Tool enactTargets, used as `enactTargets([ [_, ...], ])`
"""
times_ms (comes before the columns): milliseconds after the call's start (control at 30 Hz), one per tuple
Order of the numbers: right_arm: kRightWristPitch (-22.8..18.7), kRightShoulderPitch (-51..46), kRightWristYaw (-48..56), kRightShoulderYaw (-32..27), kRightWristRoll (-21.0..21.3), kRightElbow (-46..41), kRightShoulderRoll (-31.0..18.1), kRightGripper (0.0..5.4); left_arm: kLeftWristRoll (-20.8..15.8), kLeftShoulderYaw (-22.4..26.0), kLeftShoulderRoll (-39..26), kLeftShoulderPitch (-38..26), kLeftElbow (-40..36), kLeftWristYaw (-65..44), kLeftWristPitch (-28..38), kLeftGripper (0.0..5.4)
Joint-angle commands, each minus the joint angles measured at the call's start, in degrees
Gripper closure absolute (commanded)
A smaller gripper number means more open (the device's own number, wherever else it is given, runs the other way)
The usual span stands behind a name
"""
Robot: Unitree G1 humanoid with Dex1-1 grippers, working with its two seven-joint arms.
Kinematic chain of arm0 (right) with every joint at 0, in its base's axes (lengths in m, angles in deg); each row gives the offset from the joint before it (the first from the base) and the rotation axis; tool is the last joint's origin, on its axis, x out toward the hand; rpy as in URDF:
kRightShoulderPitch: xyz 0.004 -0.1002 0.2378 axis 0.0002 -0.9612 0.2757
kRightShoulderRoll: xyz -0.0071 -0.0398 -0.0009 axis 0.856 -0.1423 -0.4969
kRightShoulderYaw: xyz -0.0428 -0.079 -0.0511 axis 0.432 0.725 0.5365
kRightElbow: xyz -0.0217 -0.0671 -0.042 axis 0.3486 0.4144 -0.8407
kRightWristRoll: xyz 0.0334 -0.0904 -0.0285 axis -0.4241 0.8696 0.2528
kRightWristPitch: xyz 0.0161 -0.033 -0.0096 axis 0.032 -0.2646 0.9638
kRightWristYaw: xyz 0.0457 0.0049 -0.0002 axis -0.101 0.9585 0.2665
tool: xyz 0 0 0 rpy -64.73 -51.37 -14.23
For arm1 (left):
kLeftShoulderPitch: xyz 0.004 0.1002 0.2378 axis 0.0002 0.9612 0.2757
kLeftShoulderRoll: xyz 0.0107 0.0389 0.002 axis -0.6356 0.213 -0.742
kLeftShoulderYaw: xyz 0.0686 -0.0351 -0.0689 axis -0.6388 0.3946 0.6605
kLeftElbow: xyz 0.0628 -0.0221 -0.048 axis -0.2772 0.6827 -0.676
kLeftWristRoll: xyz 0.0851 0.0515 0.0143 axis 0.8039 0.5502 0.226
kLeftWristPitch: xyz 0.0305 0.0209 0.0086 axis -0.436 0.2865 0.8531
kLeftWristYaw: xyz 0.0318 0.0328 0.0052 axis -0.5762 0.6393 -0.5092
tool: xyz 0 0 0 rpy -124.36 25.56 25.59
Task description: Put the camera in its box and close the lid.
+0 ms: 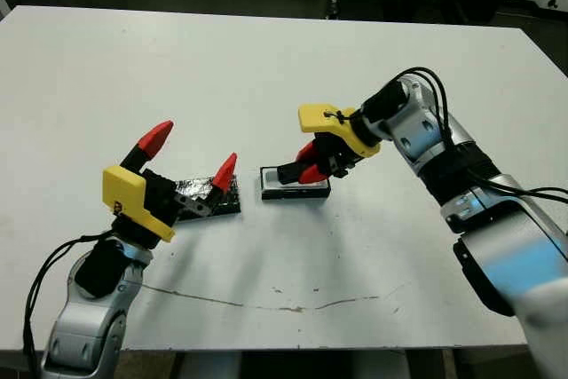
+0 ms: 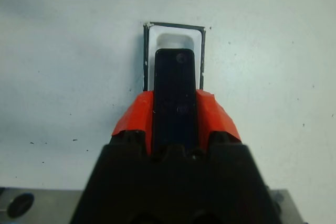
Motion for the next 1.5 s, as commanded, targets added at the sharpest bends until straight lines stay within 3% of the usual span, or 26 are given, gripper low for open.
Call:
enactTargets([
  [33,-1.52,-0.17,-0.89,-0.17,0.43,1.21,0.47,3.72,0.20,-0.12,-0.02,0.65,-0.35,0.17,-0.36,0.00],
  [833,-0.51,0.77,-2.33,-1.18,1.62,8.25,3.66,3.72,-0.37,-0.52,0.39,0.86,-0.39,-0.09,-0.91,0.00],
  [1500,1.84,-1.13,-4.50,0.57,3.16,4.69,6.23,3.72,0.18,-0.60,0.45,1.31,-0.54,0.15,-0.90,0.00],
])
